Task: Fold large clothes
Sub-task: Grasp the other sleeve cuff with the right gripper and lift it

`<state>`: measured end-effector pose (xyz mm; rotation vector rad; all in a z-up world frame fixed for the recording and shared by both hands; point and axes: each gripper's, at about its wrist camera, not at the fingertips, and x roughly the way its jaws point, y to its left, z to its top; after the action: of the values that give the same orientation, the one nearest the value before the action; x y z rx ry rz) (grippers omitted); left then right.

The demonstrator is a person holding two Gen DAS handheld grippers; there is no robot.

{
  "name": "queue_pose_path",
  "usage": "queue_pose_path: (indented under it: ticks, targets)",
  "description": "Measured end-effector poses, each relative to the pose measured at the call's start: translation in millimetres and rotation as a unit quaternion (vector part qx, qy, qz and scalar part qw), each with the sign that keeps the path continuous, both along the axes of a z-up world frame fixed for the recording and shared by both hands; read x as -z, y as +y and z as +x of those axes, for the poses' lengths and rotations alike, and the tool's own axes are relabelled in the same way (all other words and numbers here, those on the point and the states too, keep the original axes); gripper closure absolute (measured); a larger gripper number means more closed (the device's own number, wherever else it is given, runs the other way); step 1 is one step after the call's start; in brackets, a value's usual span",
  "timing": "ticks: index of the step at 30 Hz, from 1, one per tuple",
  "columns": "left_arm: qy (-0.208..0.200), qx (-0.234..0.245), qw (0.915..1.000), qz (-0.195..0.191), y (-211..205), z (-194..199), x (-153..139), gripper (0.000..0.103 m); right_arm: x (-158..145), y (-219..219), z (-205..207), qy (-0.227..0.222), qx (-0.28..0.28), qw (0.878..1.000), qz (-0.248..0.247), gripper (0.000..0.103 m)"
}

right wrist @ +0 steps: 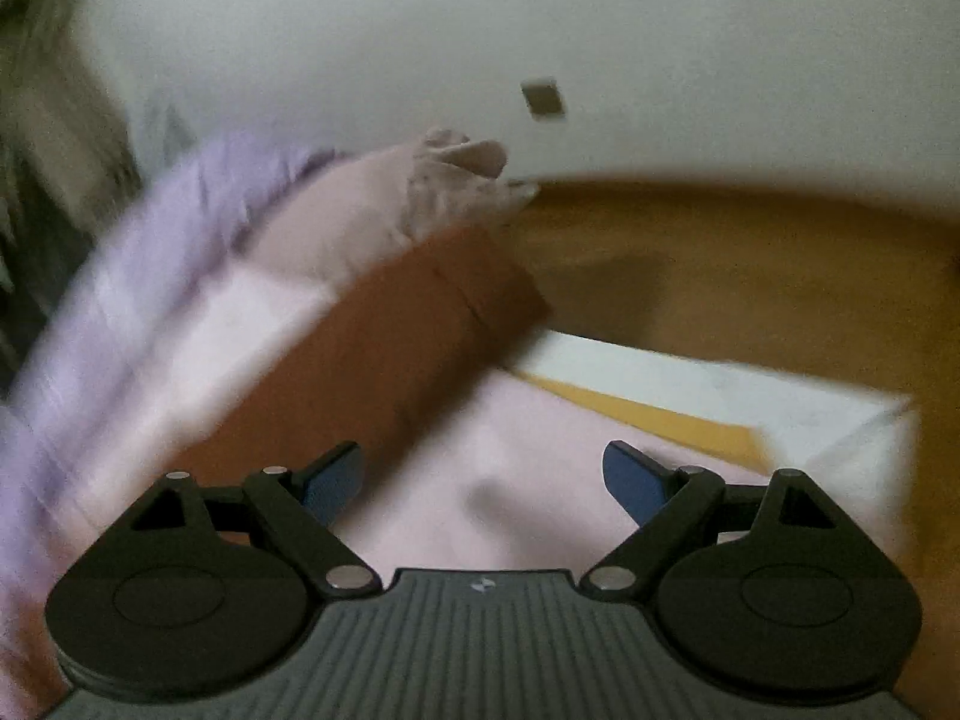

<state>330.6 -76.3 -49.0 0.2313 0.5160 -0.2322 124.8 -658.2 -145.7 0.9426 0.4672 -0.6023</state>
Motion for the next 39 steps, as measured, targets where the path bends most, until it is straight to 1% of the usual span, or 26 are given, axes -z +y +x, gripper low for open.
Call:
queue_pose_path:
  ticks: [1,2,3,5,7,8,9,10,11,12,13,14,15,16,17,20,22,24,26,27,29,30,31,34,36,39]
  targets:
    - [-0.002,-0.013,0.9999,0.004,16,-5,-2,0.000,8,-15,5,-0.027,0.004,0.999,0.041,0.000]
    - [-0.003,-0.024,0.9997,0.009,30,-11,-3,0.000,14,-29,12,-0.048,0.018,0.996,0.070,0.000]
    - [-0.002,-0.036,0.9992,0.016,44,-13,-4,0.000,13,-34,16,-0.065,0.034,0.995,0.062,0.000]
    - [0.005,-0.063,0.9976,0.031,66,-17,-1,0.000,15,-47,34,-0.051,0.047,0.996,0.058,0.000]
    - [0.014,-0.086,0.9956,0.034,87,-19,1,0.000,17,-51,46,-0.065,0.047,0.995,0.053,0.000]
    - [0.025,-0.098,0.9943,0.033,95,-20,5,0.000,19,-53,52,-0.073,0.048,0.994,0.058,0.017]
    - [0.038,-0.103,0.9934,0.034,101,-23,8,0.000,22,-54,55,-0.074,0.048,0.994,0.062,0.046]
    - [0.043,-0.102,0.9931,0.038,109,-30,10,0.000,24,-53,60,-0.068,0.044,0.995,0.064,0.089]
    - [0.045,-0.103,0.9928,0.043,112,-33,12,0.000,26,-50,67,-0.072,0.022,0.995,0.060,0.088]
    - [0.046,-0.106,0.9921,0.049,114,-36,13,0.000,22,-44,65,-0.081,0.016,0.995,0.048,0.089]
    - [0.046,-0.109,0.9917,0.051,117,-34,17,0.000,15,-31,64,-0.091,0.013,0.996,0.021,0.089]
    - [0.045,-0.112,0.9916,0.048,121,-39,17,0.000,3,-15,66,-0.092,0.002,0.996,-0.020,0.089]
    - [0.046,-0.113,0.9916,0.043,122,-36,18,0.000,-7,-1,70,-0.093,-0.007,0.994,-0.047,0.089]
    - [0.047,-0.115,0.9915,0.039,121,-27,19,0.000,-19,14,73,-0.098,-0.021,0.992,-0.075,0.089]
    - [0.046,-0.114,0.9918,0.036,122,-26,18,0.000,-31,31,77,-0.104,-0.041,0.989,-0.097,0.088]
    - [0.036,-0.112,0.9922,0.041,122,-23,17,0.000,-62,80,90,-0.124,-0.109,0.977,-0.133,0.088]
    - [0.033,-0.113,0.9923,0.039,120,-22,14,0.000,-78,117,96,-0.141,-0.142,0.968,-0.151,0.088]
    - [0.031,-0.114,0.9926,0.030,121,-23,12,0.000,-94,161,98,-0.152,-0.163,0.959,-0.177,0.088]
    - [0.031,-0.104,0.9938,0.021,121,-13,11,0.000,-106,211,98,-0.152,-0.166,0.952,-0.208,0.088]
    - [0.030,-0.101,0.9941,0.028,119,-8,10,0.000,-110,231,101,-0.152,-0.169,0.948,-0.221,0.088]
    - [0.020,-0.103,0.9933,0.048,112,-3,7,0.000,-116,280,109,-0.155,-0.203,0.932,-0.255,0.089]
    - [0.015,-0.108,0.9928,0.050,112,-3,4,0.000,-119,295,113,-0.157,-0.217,0.927,-0.263,0.088]
    - [0.013,-0.112,0.9926,0.044,114,-5,1,0.000,-121,313,115,-0.162,-0.235,0.921,-0.265,0.088]
    - [0.024,-0.126,0.9915,0.019,126,-6,-1,0.000,-123,357,127,-0.181,-0.285,0.911,-0.236,0.088]
    - [0.025,-0.141,0.9894,0.022,135,-8,0,0.000,-120,382,135,-0.186,-0.316,0.904,-0.220,0.089]
    - [0.027,-0.166,0.9855,0.023,149,-11,2,0.000,-113,423,142,-0.191,-0.352,0.892,-0.209,0.089]
